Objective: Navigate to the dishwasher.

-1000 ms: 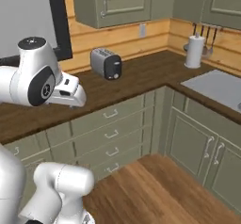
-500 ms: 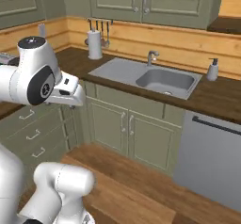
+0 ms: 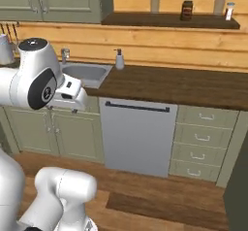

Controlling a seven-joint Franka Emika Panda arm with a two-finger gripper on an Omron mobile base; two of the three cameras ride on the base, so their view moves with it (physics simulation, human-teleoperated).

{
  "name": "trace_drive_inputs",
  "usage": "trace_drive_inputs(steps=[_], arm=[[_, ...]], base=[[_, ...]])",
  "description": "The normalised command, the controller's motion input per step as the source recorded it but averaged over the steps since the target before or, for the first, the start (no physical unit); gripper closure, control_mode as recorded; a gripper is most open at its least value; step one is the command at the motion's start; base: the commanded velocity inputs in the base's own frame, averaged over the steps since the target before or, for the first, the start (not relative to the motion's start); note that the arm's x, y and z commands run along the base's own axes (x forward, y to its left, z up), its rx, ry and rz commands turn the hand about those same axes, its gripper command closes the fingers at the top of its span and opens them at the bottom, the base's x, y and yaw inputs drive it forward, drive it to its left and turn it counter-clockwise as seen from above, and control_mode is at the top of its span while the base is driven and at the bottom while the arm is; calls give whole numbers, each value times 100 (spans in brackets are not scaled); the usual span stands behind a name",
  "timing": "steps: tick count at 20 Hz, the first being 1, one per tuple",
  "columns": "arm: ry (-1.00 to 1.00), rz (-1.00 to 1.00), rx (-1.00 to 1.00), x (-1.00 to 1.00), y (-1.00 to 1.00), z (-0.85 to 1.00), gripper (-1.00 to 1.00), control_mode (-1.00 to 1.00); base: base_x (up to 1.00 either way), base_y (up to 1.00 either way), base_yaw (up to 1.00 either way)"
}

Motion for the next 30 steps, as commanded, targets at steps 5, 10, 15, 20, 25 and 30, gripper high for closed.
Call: trace_drive_inputs(steps=[5,10,15,20,25,30], arm=[[0,0,0,0,0,0,-100,100],[0,0,0,0,0,0,-100,100],[0,0,0,0,0,0,-100,100],[0,0,0,0,0,0,-100,100],[0,0,0,0,0,0,-100,100],[0,0,0,0,0,0,-100,100]], base=[[66,-75,-38],[80,-19,-19],[59,-1,11],[39,10,15],[24,30,18],[34,38,20]])
